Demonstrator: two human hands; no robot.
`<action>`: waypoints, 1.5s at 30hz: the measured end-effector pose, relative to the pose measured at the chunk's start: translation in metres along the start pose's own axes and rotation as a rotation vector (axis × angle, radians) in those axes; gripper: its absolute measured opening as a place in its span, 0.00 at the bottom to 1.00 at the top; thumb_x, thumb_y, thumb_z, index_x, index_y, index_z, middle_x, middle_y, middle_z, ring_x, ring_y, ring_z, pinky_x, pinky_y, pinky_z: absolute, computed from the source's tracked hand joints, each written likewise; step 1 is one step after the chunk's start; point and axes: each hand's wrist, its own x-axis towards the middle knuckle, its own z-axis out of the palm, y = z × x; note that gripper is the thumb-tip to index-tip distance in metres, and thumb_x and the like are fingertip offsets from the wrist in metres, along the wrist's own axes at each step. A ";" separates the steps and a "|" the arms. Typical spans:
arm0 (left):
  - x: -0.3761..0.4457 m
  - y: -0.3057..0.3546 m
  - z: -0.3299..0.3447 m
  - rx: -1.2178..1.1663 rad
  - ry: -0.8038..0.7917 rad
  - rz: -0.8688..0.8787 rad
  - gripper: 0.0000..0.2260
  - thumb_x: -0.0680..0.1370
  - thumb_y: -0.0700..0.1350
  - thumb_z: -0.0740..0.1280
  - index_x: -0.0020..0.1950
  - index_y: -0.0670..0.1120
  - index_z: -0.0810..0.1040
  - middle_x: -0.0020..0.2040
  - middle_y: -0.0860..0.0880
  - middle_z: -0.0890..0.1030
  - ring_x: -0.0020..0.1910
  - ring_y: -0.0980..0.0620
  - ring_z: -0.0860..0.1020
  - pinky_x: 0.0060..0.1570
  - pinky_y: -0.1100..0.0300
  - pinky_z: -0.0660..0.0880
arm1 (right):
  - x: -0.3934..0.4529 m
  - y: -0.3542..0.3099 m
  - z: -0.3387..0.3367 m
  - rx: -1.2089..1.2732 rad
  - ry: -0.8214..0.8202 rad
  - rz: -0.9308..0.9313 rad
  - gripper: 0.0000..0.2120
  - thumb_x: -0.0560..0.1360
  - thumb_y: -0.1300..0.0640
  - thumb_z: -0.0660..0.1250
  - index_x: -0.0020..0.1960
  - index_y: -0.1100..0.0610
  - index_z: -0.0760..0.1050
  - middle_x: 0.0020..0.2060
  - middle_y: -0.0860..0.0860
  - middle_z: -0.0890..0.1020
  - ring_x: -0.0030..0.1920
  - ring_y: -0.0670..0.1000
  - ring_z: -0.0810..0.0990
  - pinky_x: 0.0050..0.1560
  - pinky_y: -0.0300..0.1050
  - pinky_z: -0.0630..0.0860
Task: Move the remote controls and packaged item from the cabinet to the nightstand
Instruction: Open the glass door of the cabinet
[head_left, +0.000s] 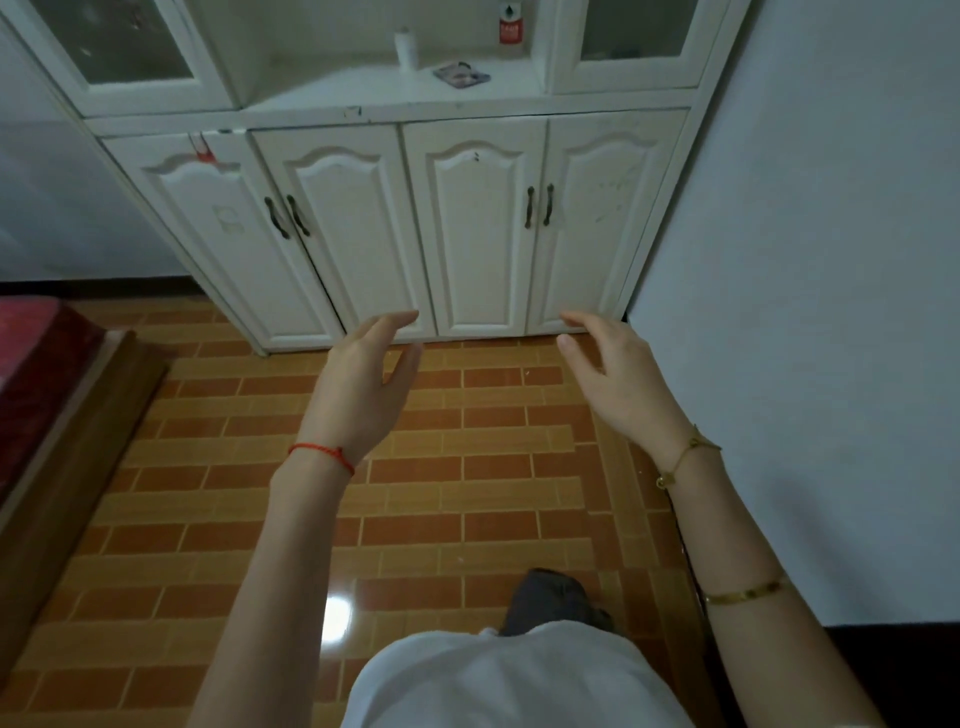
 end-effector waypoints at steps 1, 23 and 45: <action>0.014 -0.004 0.005 -0.004 -0.006 -0.001 0.17 0.81 0.48 0.61 0.70 0.47 0.72 0.66 0.46 0.77 0.62 0.43 0.77 0.61 0.53 0.74 | 0.013 0.004 0.003 0.005 -0.001 0.002 0.21 0.81 0.46 0.55 0.72 0.53 0.67 0.67 0.49 0.73 0.70 0.48 0.68 0.69 0.46 0.66; 0.384 -0.022 0.083 -0.012 0.015 -0.037 0.17 0.82 0.46 0.61 0.71 0.46 0.72 0.67 0.47 0.76 0.50 0.34 0.78 0.54 0.54 0.74 | 0.396 0.082 -0.026 0.054 0.018 -0.052 0.21 0.82 0.49 0.56 0.72 0.54 0.67 0.68 0.49 0.73 0.71 0.48 0.67 0.69 0.39 0.61; 0.696 -0.133 0.117 -0.094 -0.131 0.230 0.17 0.81 0.46 0.63 0.70 0.45 0.73 0.66 0.46 0.78 0.62 0.48 0.77 0.64 0.57 0.72 | 0.656 0.083 0.037 0.089 0.179 0.128 0.20 0.81 0.51 0.57 0.72 0.53 0.67 0.68 0.48 0.72 0.70 0.46 0.66 0.67 0.35 0.59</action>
